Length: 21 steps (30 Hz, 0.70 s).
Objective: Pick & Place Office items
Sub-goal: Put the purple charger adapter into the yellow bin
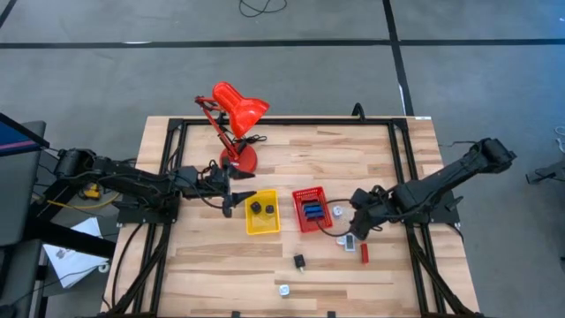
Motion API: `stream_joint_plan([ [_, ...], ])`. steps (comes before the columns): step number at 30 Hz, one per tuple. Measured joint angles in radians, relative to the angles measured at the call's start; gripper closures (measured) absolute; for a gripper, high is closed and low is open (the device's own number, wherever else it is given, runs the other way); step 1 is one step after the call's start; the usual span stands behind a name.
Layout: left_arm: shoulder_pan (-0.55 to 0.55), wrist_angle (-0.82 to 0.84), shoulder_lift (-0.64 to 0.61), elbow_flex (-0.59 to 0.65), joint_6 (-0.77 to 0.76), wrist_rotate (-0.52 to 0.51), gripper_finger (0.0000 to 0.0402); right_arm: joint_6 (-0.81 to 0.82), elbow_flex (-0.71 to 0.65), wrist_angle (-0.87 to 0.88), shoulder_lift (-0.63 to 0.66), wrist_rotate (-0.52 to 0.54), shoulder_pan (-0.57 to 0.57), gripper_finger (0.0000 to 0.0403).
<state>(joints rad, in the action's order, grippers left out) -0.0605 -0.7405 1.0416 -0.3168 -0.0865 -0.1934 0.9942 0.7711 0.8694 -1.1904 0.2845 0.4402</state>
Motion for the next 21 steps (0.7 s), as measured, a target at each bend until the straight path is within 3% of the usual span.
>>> stream_joint_plan([
  [5, -0.038, 0.053, 0.0, -0.061, 0.022, 0.112, 0.0141, 0.055, -0.01, 0.044, 0.014, -0.011, 0.011, 0.0085],
  [9, -0.091, 0.184, 0.009, -0.131, 0.107, 0.086, 0.0141, 0.073, -0.01, 0.005, 0.027, 0.012, 0.01, 0.0085],
  [13, -0.106, 0.19, 0.007, -0.141, 0.109, 0.061, 0.0141, 0.097, -0.01, -0.066, 0.021, 0.011, 0.011, 0.0085],
  [21, -0.105, 0.24, 0.012, -0.139, 0.108, 0.058, 0.0141, 0.236, -0.011, 0.026, -0.027, 0.008, 0.02, 0.0085],
])
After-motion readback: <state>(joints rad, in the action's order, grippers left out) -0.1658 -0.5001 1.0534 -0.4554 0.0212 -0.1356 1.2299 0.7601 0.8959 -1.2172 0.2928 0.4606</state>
